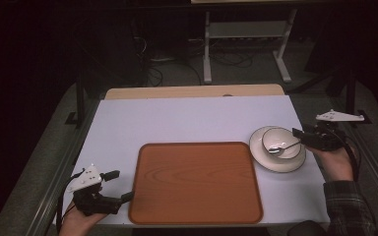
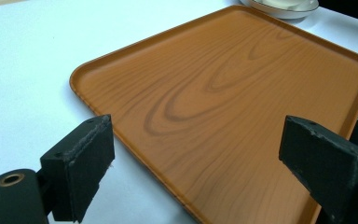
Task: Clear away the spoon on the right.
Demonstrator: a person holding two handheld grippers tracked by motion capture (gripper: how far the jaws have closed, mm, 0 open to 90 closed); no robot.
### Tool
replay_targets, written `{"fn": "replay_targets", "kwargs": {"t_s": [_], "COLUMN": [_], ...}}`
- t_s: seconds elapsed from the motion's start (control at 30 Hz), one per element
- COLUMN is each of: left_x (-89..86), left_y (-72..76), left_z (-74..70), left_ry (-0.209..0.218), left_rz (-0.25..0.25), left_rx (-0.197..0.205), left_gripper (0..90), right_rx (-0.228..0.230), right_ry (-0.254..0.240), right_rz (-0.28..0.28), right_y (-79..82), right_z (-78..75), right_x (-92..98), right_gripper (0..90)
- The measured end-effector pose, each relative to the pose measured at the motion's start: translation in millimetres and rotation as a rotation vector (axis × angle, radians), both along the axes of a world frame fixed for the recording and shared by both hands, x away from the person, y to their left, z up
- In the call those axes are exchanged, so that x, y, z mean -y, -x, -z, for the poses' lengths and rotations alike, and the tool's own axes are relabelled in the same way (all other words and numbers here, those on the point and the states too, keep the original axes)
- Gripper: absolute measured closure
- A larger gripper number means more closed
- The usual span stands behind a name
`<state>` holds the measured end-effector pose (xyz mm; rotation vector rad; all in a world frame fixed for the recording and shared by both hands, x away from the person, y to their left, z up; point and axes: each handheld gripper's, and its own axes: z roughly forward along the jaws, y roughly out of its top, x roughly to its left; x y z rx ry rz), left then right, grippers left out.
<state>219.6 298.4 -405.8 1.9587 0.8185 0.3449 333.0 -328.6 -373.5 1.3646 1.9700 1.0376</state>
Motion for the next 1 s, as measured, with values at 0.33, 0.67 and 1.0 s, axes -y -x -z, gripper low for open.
{"fn": "replay_targets", "kwargs": {"t_s": [0.33, 0.67, 1.0], "left_x": [0.5, 1.0, 2.0], "left_y": [0.5, 0.0, -0.7], "left_z": [-0.2, -0.2, 0.7], "left_ry": [0.003, -0.002, -0.005], "left_rz": [0.003, 0.006, 0.007], "left_rx": [0.002, 0.001, -0.002], "left_gripper": [9.7, 9.6, 9.6], "right_rx": [0.045, -0.009, -0.036], "right_ry": [-0.056, -0.106, -0.159], "right_rz": [-0.041, 0.048, 0.081], "right_y": [30.8, 49.9, 38.1], "right_z": [-0.2, 12.6, 24.6], "right_x": [-2.1, 25.6, 35.7], "right_gripper": [47.0, 45.9, 45.3]}}
